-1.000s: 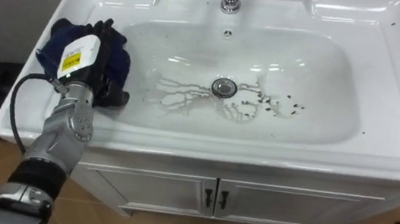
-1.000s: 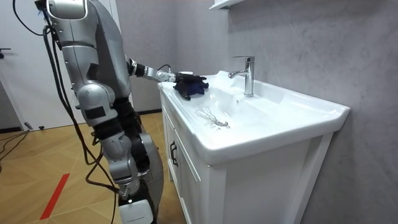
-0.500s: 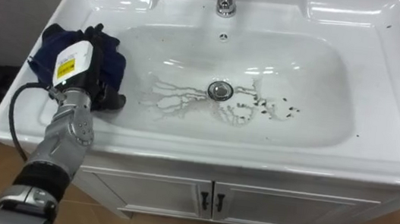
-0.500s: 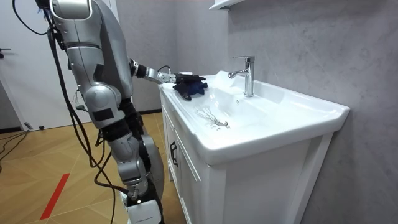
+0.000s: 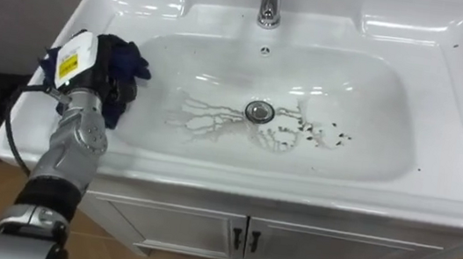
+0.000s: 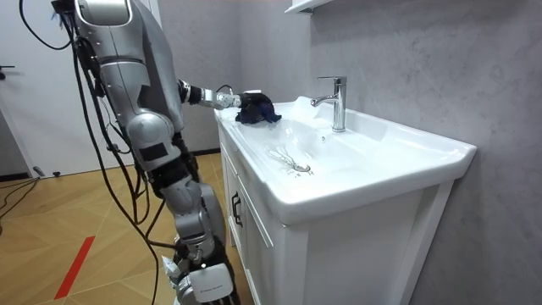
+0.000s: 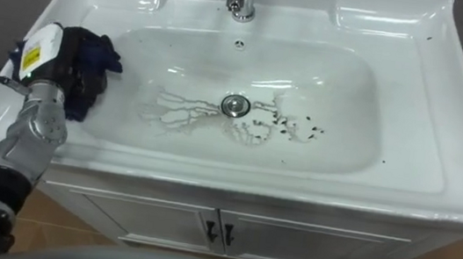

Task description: Wipe basin

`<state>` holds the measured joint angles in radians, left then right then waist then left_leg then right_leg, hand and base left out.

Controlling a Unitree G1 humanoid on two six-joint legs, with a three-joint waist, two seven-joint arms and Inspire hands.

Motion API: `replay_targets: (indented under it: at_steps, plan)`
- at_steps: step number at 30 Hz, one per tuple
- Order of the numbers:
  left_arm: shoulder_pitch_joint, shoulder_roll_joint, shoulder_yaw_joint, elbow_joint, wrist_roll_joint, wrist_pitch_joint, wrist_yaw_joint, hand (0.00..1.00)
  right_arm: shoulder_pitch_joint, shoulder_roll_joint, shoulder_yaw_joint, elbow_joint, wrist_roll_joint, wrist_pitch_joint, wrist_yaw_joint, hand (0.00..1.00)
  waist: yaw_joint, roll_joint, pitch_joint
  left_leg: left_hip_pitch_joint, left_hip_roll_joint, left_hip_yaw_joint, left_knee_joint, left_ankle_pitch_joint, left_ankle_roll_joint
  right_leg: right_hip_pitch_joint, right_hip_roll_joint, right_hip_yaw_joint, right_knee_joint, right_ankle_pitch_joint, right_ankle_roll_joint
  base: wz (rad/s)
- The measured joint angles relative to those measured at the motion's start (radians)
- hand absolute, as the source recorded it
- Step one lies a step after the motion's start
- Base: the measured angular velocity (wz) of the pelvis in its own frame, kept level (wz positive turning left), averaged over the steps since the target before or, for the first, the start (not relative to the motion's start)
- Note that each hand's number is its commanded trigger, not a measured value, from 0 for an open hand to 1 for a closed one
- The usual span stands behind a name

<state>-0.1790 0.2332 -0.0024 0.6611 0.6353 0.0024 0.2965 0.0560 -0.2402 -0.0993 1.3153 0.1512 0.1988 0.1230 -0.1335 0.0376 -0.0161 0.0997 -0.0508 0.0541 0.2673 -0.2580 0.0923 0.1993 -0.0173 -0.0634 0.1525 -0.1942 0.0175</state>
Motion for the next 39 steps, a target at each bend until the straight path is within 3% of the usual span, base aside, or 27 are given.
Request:
replay_targets:
  at_steps: [6,11,18,25,28,32,34,37,39]
  plan:
    - [-0.004,-0.003,0.021,-0.005,-0.016,-0.001,0.000,1.00,0.000,0.000,0.002,-0.013,0.044,0.000,0.004,0.00,0.020,-0.015,-0.0020,0.031,-0.003,-0.003,-0.013,0.000,-0.001,0.027,-0.006,-0.019,-0.002,-0.009,-0.002,0.02]
    - [-0.004,-0.015,0.019,-0.005,-0.016,-0.001,-0.004,1.00,0.001,0.001,0.023,-0.071,0.045,-0.001,0.026,0.00,0.046,-0.018,-0.0024,0.054,-0.011,-0.017,-0.027,0.001,0.000,0.045,-0.011,-0.021,-0.002,-0.017,0.002,0.03]
    - [-0.011,-0.016,0.019,-0.006,-0.025,-0.004,-0.004,1.00,-0.001,0.000,0.044,-0.076,0.049,-0.001,0.042,0.00,0.056,-0.019,-0.0025,0.055,-0.014,-0.028,-0.031,0.001,0.000,0.047,-0.010,-0.026,-0.002,-0.019,0.002,0.02]
    - [-0.014,-0.015,0.035,-0.012,-0.172,-0.009,-0.014,1.00,-0.001,0.000,0.057,-0.074,0.049,-0.012,0.042,0.00,0.053,-0.019,-0.0016,0.043,-0.016,-0.034,-0.023,0.000,0.001,0.043,-0.013,-0.036,-0.003,-0.022,0.004,0.03]
    - [-0.014,-0.014,0.038,-0.067,-0.213,-0.009,-0.044,1.00,-0.002,0.001,0.057,-0.074,0.052,-0.019,0.040,0.00,0.048,-0.020,-0.0009,0.008,-0.018,-0.046,0.003,-0.005,0.003,0.026,-0.015,-0.054,-0.002,-0.022,0.005,0.19]
    - [0.036,-0.013,0.029,-0.190,-0.274,0.011,-0.067,1.00,0.002,0.000,0.070,-0.071,0.086,-0.031,0.040,0.00,0.046,-0.024,0.0031,-0.016,-0.018,-0.062,0.010,-0.005,0.004,0.009,-0.015,-0.075,0.003,-0.020,0.005,0.14]
    - [0.051,-0.014,0.018,-0.244,-0.297,0.023,-0.071,1.00,0.005,0.000,0.079,-0.068,0.088,-0.047,0.041,0.00,0.042,-0.026,0.0118,-0.027,-0.018,-0.070,0.020,-0.008,0.003,0.006,-0.015,-0.090,0.007,-0.019,0.004,0.17]
    - [0.080,-0.016,-0.006,-0.335,-0.309,0.032,-0.077,1.00,0.003,0.002,0.080,-0.051,0.110,-0.075,0.043,0.00,0.030,-0.018,0.0144,-0.058,-0.018,-0.092,0.045,-0.016,0.004,-0.011,-0.014,-0.123,0.019,-0.019,0.005,0.23]
    - [0.083,-0.019,-0.028,-0.388,-0.309,0.042,-0.084,1.00,-0.005,0.003,0.090,-0.021,0.135,-0.090,0.049,0.00,0.030,-0.021,0.0215,-0.074,-0.019,-0.103,0.062,-0.021,0.005,-0.013,-0.014,-0.135,0.018,-0.018,0.005,0.24]
